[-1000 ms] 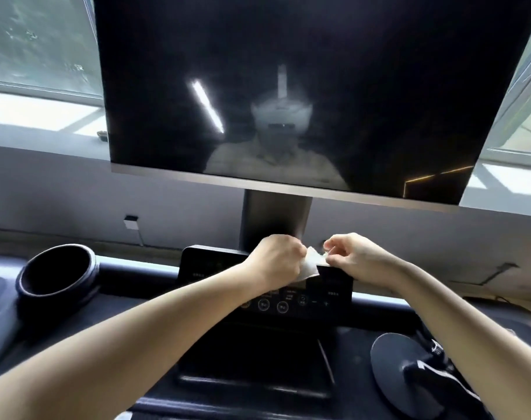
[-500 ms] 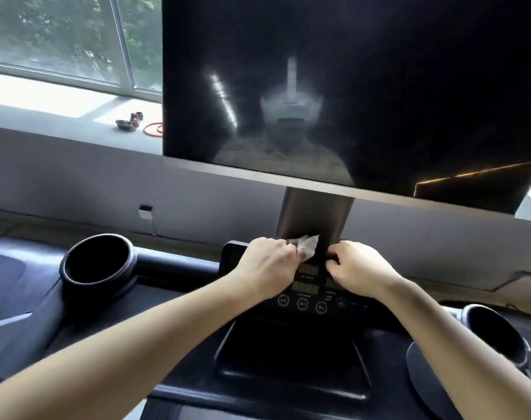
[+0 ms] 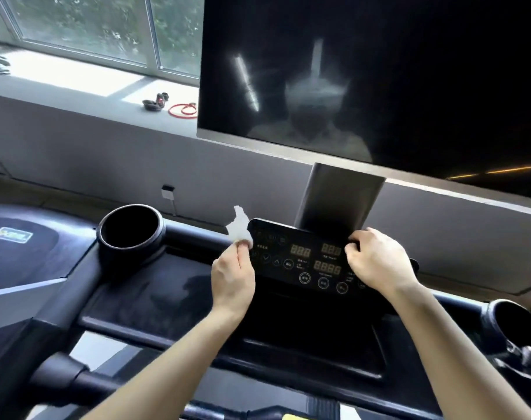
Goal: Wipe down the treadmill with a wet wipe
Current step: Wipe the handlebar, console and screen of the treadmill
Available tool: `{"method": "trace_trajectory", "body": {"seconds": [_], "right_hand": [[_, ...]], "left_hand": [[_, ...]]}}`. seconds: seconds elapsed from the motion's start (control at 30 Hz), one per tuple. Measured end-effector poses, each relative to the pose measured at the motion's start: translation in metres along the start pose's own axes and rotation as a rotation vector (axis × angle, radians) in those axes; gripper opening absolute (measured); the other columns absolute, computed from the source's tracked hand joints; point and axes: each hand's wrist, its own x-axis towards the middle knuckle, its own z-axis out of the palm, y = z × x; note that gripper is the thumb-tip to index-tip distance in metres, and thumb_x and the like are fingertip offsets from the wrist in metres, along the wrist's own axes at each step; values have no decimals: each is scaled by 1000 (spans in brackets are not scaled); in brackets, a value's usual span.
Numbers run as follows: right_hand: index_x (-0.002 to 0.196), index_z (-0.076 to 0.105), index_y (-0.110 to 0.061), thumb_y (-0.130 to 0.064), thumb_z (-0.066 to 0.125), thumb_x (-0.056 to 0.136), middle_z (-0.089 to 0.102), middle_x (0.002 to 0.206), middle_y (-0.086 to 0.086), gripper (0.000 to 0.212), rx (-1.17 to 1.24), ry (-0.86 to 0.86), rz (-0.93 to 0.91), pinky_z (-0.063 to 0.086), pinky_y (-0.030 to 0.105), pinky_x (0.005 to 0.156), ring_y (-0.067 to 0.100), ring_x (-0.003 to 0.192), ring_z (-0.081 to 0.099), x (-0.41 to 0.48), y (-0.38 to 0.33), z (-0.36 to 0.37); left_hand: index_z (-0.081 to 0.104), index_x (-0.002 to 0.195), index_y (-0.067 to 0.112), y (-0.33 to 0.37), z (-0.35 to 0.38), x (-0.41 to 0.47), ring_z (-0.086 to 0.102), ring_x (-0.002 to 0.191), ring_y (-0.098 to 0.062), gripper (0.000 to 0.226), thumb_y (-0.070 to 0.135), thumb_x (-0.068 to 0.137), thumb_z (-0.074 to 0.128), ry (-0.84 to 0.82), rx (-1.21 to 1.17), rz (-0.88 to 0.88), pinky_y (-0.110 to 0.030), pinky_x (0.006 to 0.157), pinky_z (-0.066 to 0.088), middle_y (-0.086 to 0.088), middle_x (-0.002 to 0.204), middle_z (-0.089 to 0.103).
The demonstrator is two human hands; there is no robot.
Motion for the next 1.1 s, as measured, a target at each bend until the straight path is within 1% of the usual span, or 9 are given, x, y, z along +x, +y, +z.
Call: {"method": "trace_trajectory", "body": {"seconds": [0.13, 0.3, 0.43, 0.53, 0.67, 0.77, 0.9, 1.0, 1.1], "right_hand": [[96, 69, -12, -26, 45, 97, 59, 94, 1, 27, 15, 63, 6, 49, 38, 84, 30, 97, 61, -8, -2, 10], [92, 66, -14, -34, 43, 104, 54, 88, -2, 33, 34, 92, -58, 45, 38, 83, 31, 98, 62, -9, 9, 17], [107, 65, -11, -36, 42, 106, 67, 108, 6, 34, 84, 107, -164, 41, 40, 99, 32, 111, 60, -17, 19, 23], [132, 62, -3, -28, 48, 106, 63, 135, 12, 38, 208, 207, -219, 36, 42, 116, 29, 131, 54, -39, 33, 29], [115, 70, -10, -9, 50, 102, 70, 114, -1, 23, 582, 411, -183, 49, 30, 99, 14, 109, 63, -91, 38, 36], [99, 71, -15, -1, 48, 102, 74, 97, 1, 27, 1051, 129, 125, 57, 30, 81, 14, 88, 72, -120, 32, 53], [118, 61, -1, 5, 46, 101, 72, 111, 22, 23, 1552, -482, 579, 63, 40, 78, 34, 93, 75, -110, -1, 87], [119, 66, -1, 3, 52, 98, 76, 107, 18, 25, 1754, -561, 544, 61, 37, 82, 35, 100, 74, -95, -37, 95], [104, 70, -5, 6, 54, 95, 76, 90, 11, 22, 1776, -574, 555, 60, 37, 81, 27, 87, 73, -86, -69, 97]], "left_hand": [[74, 94, 14, -15, 2, -26, 62, 72, -28, 28, 23, 107, 51, 80, -6, -93, -32, 68, 33, -5, 79, 73], [70, 86, 6, -15, 5, -38, 65, 85, -42, 30, 19, 105, 51, 23, 42, -277, -41, 75, 45, -19, 87, 73], [70, 94, 14, 5, 23, -39, 75, 87, -27, 24, 27, 95, 50, -39, -436, -637, -45, 86, 61, -5, 88, 77], [60, 107, 3, 34, 40, -37, 72, 86, -33, 21, 4, 97, 42, -21, -723, -867, -42, 76, 61, -18, 92, 68], [54, 106, 1, 66, 52, -70, 72, 103, -43, 26, -5, 99, 30, -328, -786, -917, -44, 84, 59, -27, 100, 69], [56, 84, 11, 57, 44, -72, 75, 99, -35, 24, 1, 100, 40, -517, -670, -849, -42, 91, 58, -27, 106, 74], [67, 98, 15, 32, 18, -45, 66, 86, -17, 13, 8, 99, 56, -477, -361, -808, -30, 72, 50, -4, 95, 71], [75, 86, 17, 32, 3, -32, 62, 71, -9, 14, 11, 94, 65, -594, -76, -614, -26, 67, 45, 3, 76, 71], [69, 59, 12, 25, -6, -23, 51, 55, -10, 19, 24, 72, 75, -542, 251, -300, -27, 58, 40, 4, 56, 59]]}}
